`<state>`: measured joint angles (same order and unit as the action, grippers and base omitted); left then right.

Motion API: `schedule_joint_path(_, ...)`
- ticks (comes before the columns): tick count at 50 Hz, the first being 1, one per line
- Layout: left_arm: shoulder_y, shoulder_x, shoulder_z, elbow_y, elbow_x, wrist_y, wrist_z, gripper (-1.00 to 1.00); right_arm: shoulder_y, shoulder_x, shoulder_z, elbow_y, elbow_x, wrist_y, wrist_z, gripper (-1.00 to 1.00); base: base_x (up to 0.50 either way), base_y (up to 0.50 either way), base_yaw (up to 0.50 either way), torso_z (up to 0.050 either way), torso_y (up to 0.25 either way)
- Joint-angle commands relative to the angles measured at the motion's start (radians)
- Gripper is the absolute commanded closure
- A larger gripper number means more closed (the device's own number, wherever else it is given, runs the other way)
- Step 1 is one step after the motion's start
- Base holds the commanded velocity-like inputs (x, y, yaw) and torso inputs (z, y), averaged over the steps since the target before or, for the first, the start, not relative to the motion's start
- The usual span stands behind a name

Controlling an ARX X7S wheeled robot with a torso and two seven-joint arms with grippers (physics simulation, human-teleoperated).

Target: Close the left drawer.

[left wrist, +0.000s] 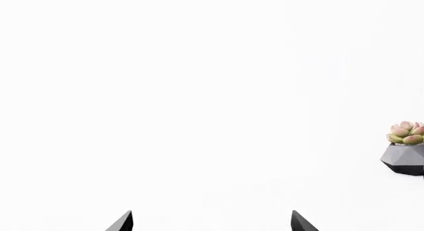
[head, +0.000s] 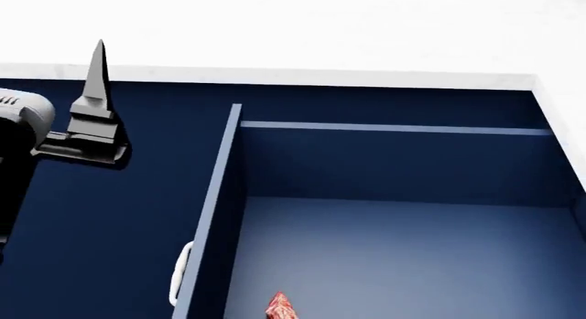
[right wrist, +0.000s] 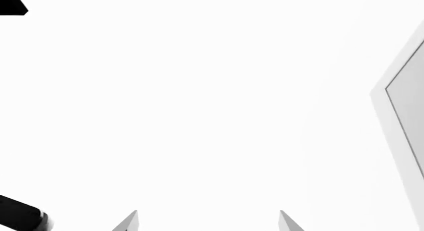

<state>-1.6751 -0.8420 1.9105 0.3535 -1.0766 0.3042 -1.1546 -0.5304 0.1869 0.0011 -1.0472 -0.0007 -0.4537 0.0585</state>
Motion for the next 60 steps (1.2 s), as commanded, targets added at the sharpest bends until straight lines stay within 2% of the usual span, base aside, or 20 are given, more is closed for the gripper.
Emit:
schedule_joint_path(1, -0.008, 0.025, -0.009, -0.088, -0.074, -0.015, 0.058, -1.00, -0.001, -0.008, 0.002, 0.000, 0.000, 0.001, -0.010, -1.00, 0.00, 0.00, 0.00, 0.000, 0.000)
schedule_joint_path(10, -0.065, 0.051, -0.040, -0.188, -0.184, -0.062, 0.158, -1.00, -0.003, -0.004, 0.001, 0.000, 0.001, 0.003, -0.005, -1.00, 0.00, 0.00, 0.00, 0.000, 0.000)
schedule_joint_path(18, -0.127, 0.061, -0.062, -0.255, -0.232, -0.116, 0.186, -1.00, -0.004, 0.006, -0.001, 0.000, 0.001, 0.005, 0.005, -1.00, 0.00, 0.00, 0.00, 0.000, 0.000)
schedule_joint_path(28, -0.191, 0.125, -0.071, -0.384, -0.295, -0.209, 0.276, -1.00, -0.005, 0.015, -0.003, 0.000, 0.000, 0.005, 0.015, -1.00, 0.00, 0.00, 0.00, 0.000, 0.000)
schedule_joint_path(40, -0.192, 0.197, -0.061, -0.499, -0.325, -0.264, 0.407, -1.00, -0.005, 0.020, -0.004, 0.000, 0.000, 0.006, 0.019, -1.00, 0.00, 0.00, 0.00, 0.000, 0.000)
schedule_joint_path(60, -0.125, 0.342, -0.039, -0.734, -0.394, -0.366, 0.513, -1.00, -0.005, 0.034, -0.007, 0.000, 0.001, 0.006, 0.033, -1.00, 0.00, 0.00, 0.00, 0.000, 0.000)
